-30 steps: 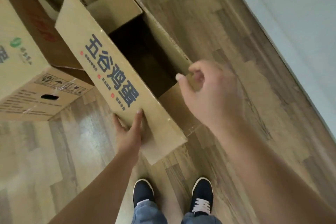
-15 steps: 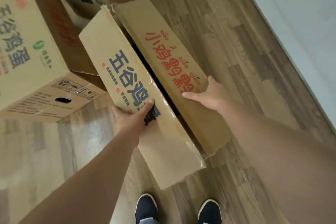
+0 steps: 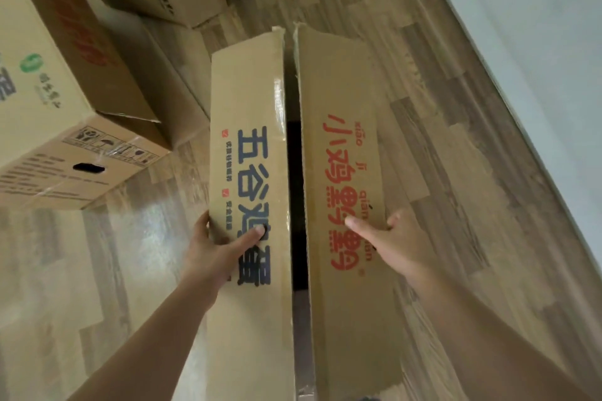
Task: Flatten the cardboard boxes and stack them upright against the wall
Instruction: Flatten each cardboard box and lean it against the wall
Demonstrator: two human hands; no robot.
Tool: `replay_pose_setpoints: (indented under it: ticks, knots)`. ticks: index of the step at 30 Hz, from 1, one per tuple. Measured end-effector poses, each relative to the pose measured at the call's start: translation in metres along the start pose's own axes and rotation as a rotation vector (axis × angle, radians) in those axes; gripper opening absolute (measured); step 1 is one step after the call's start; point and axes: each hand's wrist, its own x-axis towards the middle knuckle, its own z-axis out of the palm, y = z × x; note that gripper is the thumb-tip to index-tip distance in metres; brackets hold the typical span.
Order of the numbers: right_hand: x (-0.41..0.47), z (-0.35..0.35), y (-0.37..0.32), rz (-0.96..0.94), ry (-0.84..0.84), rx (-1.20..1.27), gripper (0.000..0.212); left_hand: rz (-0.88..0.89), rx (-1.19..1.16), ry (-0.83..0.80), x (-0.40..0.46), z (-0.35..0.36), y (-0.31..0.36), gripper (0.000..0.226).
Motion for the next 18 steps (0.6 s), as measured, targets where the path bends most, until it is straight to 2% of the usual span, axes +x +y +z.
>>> replay_pose_setpoints:
  ticks: [2, 3, 5, 6, 8, 10, 12, 16, 18]
  knots:
    - [0.012, 0.004, -0.001, -0.033, 0.028, 0.137, 0.136, 0.001, 0.027, -0.049, 0.013, -0.001, 0.003, 0.090]
    - [0.016, 0.007, -0.005, -0.058, 0.015, 0.180, 0.134, 0.000, 0.049, -0.078, 0.022, -0.003, 0.003, 0.095]
    - [0.026, 0.014, -0.012, -0.085, -0.027, 0.244, 0.111, -0.005, 0.050, -0.128, 0.036, -0.007, 0.006, 0.108]
    - [0.030, 0.020, -0.012, -0.090, -0.034, 0.260, 0.099, -0.015, 0.033, -0.147, 0.042, -0.007, 0.003, 0.107]
    - [0.039, 0.029, -0.008, -0.093, 0.014, 0.274, 0.091, -0.019, 0.003, -0.173, 0.051, -0.003, 0.000, 0.086]
    - [0.041, 0.034, 0.000, -0.102, 0.059, 0.268, 0.092, -0.014, -0.010, -0.164, 0.050, 0.002, -0.005, 0.069]
    - [0.038, 0.032, 0.008, -0.112, 0.077, 0.265, 0.094, -0.017, -0.010, -0.142, 0.044, 0.004, -0.008, 0.067]
    - [0.013, 0.010, 0.021, -0.125, 0.085, 0.317, 0.080, 0.006, 0.019, -0.149, 0.013, 0.003, 0.000, 0.071]
    - [-0.010, -0.009, 0.027, -0.133, 0.112, 0.340, 0.085, 0.030, 0.032, -0.175, -0.011, 0.004, 0.013, 0.067]
